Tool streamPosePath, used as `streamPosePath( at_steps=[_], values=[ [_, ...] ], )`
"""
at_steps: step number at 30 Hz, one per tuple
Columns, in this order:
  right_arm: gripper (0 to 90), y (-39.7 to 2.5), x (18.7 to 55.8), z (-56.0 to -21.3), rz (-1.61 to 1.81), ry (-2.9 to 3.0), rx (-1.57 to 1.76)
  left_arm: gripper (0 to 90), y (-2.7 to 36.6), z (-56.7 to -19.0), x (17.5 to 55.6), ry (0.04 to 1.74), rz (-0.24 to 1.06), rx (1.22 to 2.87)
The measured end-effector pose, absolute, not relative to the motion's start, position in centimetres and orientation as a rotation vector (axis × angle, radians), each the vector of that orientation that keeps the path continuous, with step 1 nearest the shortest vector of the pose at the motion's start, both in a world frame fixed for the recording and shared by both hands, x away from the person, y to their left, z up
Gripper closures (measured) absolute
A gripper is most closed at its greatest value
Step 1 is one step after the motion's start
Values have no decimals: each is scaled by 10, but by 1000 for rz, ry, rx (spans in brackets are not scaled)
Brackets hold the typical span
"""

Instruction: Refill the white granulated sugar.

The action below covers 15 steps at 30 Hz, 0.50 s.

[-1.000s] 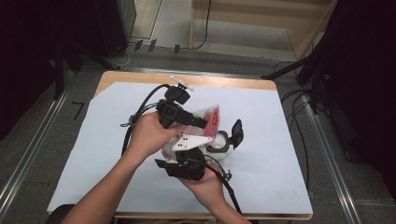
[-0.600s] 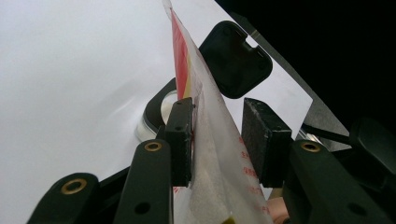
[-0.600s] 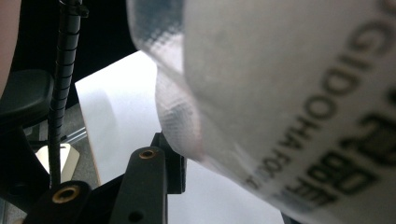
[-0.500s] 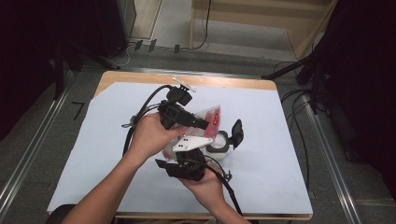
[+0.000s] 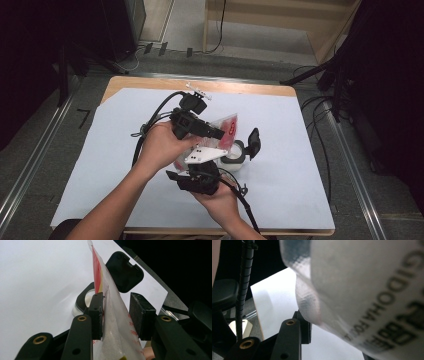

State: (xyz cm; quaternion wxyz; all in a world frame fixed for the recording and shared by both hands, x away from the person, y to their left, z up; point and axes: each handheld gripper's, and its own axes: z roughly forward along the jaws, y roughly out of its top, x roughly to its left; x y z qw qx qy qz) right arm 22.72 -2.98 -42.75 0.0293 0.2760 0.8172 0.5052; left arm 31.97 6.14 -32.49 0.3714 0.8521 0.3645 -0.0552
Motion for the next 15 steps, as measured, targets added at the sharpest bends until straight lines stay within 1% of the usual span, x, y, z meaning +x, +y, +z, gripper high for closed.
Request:
streamPosePath(
  at_steps=[15],
  values=[
    [638,-31,227,-427,1568,2516,861,652,61,-324,319,929,-134,2177]
  ],
)
